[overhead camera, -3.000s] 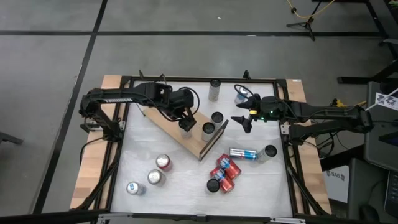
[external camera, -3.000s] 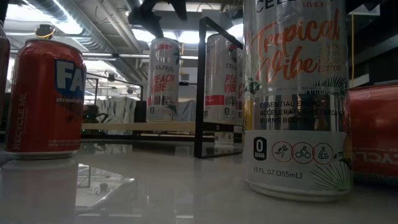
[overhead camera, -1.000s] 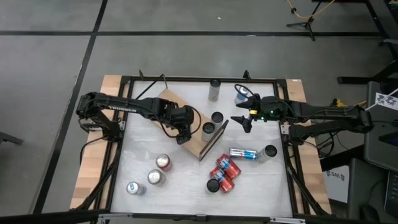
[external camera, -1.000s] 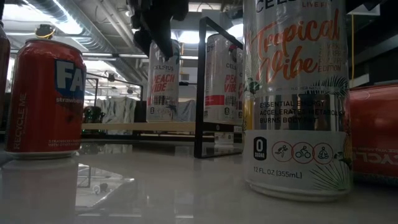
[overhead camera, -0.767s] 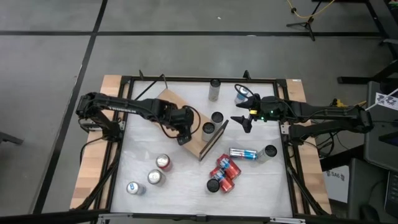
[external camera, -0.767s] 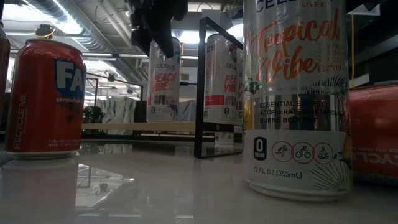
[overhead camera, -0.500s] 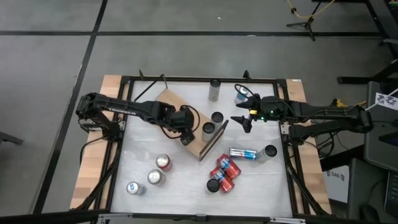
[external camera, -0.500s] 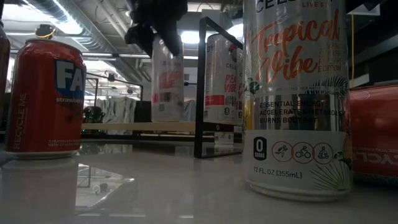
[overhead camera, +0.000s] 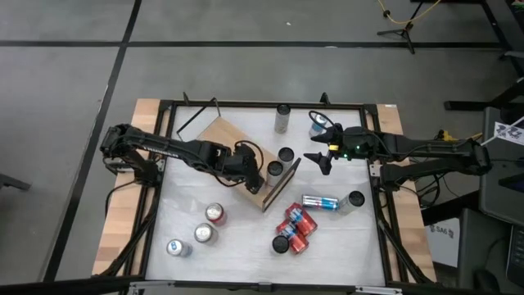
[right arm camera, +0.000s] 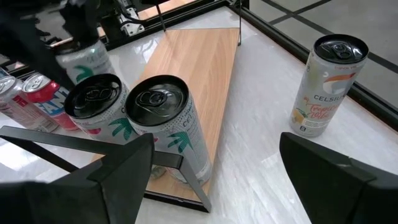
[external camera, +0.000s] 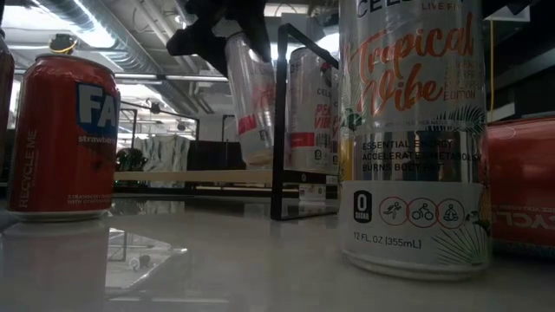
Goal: Place canned beverage on shelf
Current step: Put the white-pink soda can on the shelf aligned with the other white-pink soda cans
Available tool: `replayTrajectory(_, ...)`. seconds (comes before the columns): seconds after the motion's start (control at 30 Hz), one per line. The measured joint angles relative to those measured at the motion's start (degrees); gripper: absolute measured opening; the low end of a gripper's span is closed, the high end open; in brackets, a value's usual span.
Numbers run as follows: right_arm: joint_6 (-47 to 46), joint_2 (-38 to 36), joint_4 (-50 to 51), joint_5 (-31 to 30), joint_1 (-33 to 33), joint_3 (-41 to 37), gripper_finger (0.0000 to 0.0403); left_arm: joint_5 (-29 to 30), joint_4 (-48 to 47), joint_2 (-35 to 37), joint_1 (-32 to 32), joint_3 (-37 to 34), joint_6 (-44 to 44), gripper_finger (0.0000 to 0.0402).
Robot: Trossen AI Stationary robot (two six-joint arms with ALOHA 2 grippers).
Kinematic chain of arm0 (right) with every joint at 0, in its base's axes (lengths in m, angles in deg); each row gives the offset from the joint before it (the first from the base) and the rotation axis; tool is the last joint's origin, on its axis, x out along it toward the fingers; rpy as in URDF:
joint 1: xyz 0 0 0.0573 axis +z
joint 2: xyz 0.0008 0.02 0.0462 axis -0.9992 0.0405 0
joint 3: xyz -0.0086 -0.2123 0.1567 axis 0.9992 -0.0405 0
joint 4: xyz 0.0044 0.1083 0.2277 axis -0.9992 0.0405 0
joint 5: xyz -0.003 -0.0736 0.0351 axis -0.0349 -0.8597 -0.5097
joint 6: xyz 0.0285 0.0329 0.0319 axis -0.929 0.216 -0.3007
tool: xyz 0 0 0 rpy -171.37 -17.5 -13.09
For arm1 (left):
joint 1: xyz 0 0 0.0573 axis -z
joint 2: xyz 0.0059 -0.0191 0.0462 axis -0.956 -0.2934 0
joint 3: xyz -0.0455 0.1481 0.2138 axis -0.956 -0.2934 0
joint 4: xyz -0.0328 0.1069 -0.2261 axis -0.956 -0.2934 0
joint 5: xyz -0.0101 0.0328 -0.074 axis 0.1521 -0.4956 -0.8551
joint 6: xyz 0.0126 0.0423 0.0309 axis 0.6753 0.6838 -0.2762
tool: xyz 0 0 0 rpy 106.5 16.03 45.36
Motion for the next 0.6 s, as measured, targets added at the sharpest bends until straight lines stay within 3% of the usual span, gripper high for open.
replayTrajectory(0.6,0.00,0.00,-2.33,0.00,0.00,0.00,0.0342,1.74,2.56,-2.39,3.32,0.09,-4.05,0.0245)
